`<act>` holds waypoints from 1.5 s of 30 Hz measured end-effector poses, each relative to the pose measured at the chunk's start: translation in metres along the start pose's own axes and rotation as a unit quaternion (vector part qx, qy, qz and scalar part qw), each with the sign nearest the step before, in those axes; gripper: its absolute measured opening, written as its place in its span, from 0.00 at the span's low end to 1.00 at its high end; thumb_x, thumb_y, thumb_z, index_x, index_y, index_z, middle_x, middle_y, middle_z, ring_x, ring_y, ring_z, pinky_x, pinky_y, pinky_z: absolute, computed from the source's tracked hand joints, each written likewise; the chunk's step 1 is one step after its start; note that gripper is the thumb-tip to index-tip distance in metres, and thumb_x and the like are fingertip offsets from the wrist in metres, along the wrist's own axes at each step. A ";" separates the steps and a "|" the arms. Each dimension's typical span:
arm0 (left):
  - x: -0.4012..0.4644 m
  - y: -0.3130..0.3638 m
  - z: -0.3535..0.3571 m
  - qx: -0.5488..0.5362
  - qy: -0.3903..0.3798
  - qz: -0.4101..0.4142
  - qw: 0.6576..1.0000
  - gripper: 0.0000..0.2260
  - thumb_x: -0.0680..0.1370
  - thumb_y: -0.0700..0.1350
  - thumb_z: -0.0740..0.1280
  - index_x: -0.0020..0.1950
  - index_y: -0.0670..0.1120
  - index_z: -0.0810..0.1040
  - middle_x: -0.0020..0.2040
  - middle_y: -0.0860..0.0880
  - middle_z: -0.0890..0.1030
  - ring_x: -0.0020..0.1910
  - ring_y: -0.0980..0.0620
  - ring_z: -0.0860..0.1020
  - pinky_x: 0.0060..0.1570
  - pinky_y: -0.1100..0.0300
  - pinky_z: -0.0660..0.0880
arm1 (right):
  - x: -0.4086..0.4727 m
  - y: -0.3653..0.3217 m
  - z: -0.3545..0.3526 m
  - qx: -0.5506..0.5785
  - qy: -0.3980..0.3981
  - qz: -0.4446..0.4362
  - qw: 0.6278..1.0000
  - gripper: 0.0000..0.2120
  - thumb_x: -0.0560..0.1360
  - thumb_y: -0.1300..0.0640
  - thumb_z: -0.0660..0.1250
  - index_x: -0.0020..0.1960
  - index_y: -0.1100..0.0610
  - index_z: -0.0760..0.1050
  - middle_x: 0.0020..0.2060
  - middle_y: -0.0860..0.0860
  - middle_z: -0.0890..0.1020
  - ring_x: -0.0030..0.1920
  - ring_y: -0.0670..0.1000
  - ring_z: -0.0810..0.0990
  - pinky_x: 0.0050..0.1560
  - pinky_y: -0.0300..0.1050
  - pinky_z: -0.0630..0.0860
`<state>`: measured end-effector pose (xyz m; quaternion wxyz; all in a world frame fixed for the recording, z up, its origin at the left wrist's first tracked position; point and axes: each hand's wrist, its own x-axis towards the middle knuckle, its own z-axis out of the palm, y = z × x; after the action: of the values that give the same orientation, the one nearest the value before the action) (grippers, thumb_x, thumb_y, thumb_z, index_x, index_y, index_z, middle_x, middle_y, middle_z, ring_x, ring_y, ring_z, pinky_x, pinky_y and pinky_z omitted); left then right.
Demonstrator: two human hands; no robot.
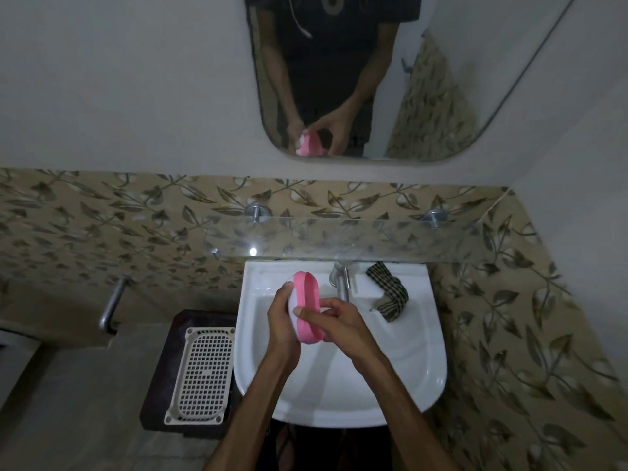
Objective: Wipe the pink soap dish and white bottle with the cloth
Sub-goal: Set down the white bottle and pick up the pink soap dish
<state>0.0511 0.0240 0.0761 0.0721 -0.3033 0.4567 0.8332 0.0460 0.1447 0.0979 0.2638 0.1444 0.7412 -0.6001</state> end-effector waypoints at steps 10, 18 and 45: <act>-0.015 -0.001 0.021 -0.051 -0.042 0.043 0.997 0.22 0.77 0.59 0.67 0.62 0.45 0.84 0.52 0.43 0.87 0.47 0.44 0.87 0.39 0.50 0.83 | -0.020 -0.005 -0.008 0.082 -0.006 -0.032 0.996 0.35 0.63 0.39 0.82 0.66 0.51 0.78 0.52 0.52 0.88 0.50 0.49 0.89 0.44 0.44 0.86; -0.012 0.026 0.014 0.109 -0.093 0.029 0.989 0.21 0.78 0.58 0.68 0.64 0.44 0.84 0.57 0.41 0.86 0.56 0.42 0.84 0.50 0.50 0.83 | -0.033 -0.006 -0.024 -0.058 0.069 -0.134 0.987 0.35 0.60 0.43 0.80 0.65 0.36 0.74 0.51 0.37 0.82 0.50 0.40 0.83 0.43 0.40 0.85; -0.021 -0.007 0.001 0.188 0.017 0.056 0.980 0.29 0.84 0.64 0.56 0.44 0.43 0.84 0.40 0.40 0.85 0.45 0.40 0.83 0.56 0.44 0.78 | -0.064 0.023 -0.039 0.059 0.014 -0.116 0.991 0.11 0.82 0.55 0.69 0.62 0.44 0.81 0.45 0.46 0.89 0.45 0.44 0.87 0.41 0.39 0.81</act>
<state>0.0706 0.0322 0.0833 0.0732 -0.2725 0.6223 0.7302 0.1023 0.1947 0.1214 0.1728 0.0810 0.7201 -0.6672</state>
